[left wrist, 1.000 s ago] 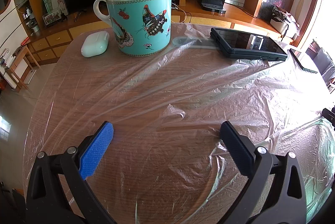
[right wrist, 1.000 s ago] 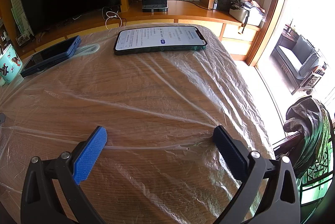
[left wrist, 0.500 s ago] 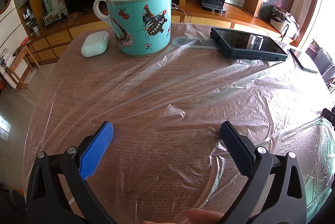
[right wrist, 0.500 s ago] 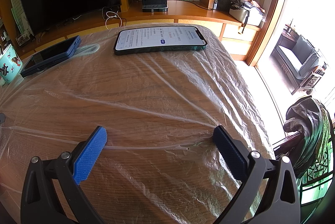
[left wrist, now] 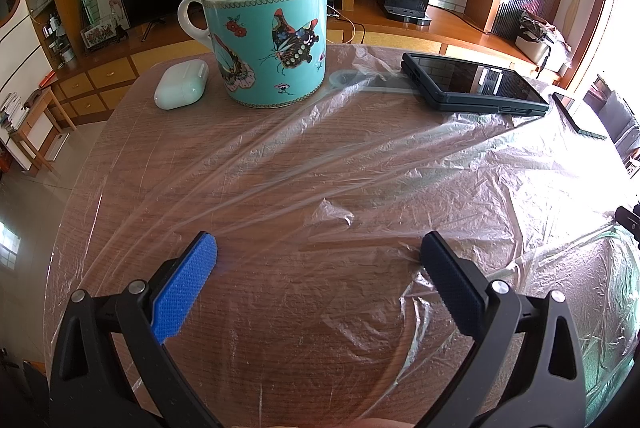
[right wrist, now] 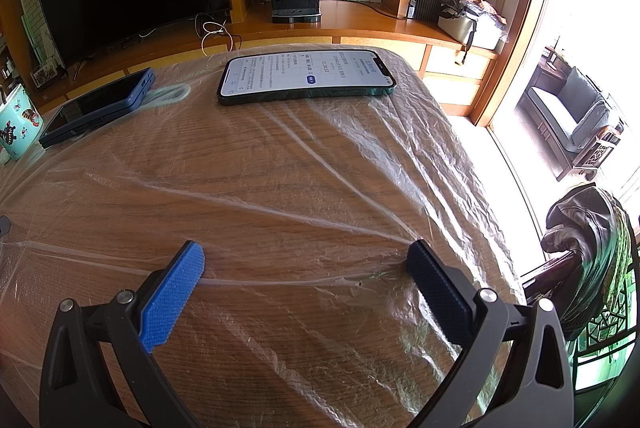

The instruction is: Collect trash

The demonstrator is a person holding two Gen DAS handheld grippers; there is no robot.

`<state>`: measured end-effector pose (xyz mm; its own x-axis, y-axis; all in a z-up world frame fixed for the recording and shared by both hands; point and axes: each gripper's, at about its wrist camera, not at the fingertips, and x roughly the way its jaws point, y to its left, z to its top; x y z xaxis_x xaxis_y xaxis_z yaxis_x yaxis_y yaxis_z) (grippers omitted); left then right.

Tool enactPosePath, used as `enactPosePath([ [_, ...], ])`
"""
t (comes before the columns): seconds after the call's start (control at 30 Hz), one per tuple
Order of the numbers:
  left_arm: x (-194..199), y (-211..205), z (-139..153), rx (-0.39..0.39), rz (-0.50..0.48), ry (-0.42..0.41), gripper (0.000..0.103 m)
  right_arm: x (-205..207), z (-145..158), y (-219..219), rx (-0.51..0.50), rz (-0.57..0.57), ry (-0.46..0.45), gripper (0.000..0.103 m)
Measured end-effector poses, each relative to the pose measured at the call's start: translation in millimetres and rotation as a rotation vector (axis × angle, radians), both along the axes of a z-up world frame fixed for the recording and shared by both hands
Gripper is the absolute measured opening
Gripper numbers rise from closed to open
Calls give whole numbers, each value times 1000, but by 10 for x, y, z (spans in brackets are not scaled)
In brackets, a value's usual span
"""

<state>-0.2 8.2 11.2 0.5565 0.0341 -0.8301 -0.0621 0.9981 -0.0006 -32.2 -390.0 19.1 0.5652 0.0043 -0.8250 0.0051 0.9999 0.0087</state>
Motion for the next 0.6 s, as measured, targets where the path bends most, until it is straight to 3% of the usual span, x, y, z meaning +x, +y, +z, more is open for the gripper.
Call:
enactPosePath([
  [0.6,-4,-22,-9,0,-2,0,102,0,2,3,0,0,0,99],
])
